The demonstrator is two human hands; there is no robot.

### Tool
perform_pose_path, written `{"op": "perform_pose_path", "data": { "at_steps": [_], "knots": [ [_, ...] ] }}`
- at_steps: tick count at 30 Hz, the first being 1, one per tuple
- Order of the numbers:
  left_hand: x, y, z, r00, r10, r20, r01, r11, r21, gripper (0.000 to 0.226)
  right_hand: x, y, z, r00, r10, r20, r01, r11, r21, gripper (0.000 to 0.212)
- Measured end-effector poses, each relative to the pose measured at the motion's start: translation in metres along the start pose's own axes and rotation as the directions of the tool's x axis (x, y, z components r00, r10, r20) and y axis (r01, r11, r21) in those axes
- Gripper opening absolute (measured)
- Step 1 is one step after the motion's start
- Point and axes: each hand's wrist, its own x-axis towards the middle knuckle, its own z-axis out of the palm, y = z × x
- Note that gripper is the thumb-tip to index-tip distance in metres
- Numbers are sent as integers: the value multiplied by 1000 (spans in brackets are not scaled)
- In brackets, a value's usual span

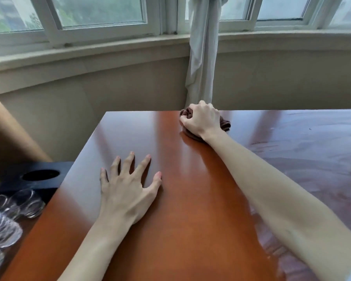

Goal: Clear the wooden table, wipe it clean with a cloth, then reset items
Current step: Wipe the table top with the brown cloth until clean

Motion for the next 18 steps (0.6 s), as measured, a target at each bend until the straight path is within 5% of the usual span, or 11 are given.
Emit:
{"op": "perform_pose_path", "data": {
  "at_steps": [10,18],
  "knots": [
    [-6,5,-9,998,9,57,-11,1000,29,68,-279,-16,-97,961,-273,-34,274,962,23,41],
    [-6,0,-5,999,28,19,-28,1000,-5,64,-163,-7,-61,987,-153,41,152,988,18,32]
  ]
}}
